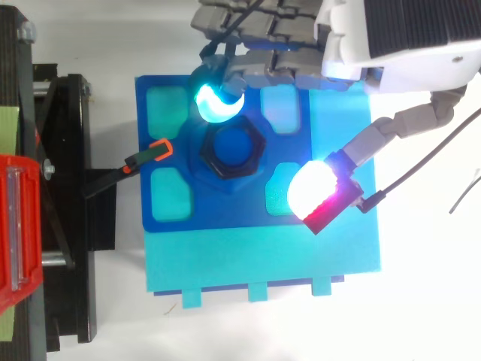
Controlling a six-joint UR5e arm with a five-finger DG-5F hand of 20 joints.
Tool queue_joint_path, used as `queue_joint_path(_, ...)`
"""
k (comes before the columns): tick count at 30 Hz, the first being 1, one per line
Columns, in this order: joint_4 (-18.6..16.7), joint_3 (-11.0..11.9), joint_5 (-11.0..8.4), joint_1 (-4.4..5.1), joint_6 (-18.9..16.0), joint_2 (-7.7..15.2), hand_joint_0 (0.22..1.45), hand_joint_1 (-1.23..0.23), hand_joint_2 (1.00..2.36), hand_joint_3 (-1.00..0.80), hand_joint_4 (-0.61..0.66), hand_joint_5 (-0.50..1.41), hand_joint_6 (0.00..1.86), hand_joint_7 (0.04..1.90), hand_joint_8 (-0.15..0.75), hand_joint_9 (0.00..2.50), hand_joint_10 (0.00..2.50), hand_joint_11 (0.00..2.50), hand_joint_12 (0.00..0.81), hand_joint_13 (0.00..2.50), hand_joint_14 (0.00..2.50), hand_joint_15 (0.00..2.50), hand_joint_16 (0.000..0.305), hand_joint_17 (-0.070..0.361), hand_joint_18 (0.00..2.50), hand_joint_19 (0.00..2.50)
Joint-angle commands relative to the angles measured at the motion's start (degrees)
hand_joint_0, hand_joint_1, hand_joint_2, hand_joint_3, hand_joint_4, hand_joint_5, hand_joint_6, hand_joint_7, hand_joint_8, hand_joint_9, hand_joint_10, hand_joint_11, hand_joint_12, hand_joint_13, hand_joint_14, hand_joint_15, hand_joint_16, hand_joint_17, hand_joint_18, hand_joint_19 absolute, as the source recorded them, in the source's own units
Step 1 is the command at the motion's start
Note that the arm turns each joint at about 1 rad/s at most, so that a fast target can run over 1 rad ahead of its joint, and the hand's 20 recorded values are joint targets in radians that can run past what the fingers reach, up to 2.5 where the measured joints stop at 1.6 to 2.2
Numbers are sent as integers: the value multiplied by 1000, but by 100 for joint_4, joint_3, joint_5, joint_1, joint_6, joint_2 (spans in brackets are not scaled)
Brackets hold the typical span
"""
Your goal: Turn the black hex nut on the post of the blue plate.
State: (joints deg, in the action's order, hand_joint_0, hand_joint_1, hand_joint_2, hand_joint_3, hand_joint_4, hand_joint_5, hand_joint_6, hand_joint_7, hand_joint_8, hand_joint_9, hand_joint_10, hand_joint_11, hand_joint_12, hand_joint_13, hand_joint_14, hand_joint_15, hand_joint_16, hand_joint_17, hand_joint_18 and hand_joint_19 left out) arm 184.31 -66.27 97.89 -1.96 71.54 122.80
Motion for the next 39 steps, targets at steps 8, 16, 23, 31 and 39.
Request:
queue_joint_path(8, 220, 0, -60, -15, 97, -247, 409, -313, 1000, -500, 304, -231, 503, 878, 285, 0, 0, 0, 414, 0, 0, 0, 61, 137, 0, 231)
queue_joint_path(16, 360, 53, -95, -6, 9, -282, 407, -309, 1000, -500, 304, -231, 503, 878, 287, 0, 0, 0, 416, 0, 0, 0, 61, 137, 0, 236)
queue_joint_path(23, -413, 62, -289, 47, -299, -274, 396, -325, 1000, -500, 302, -232, 503, 871, 295, 0, 0, 0, 421, 0, 0, 0, 62, 140, 0, 252)
queue_joint_path(31, -721, 27, -280, 108, -483, -230, 393, -668, 1000, -500, 177, -286, 503, 793, 260, 0, 0, 0, 411, 0, 0, 0, 61, 137, 0, 249)
queue_joint_path(39, -1231, -281, -412, 275, -492, -238, 424, -806, 1000, -500, 87, -300, 502, 751, 221, 0, 0, 0, 391, 0, 1, 0, 56, 127, 0, 251)
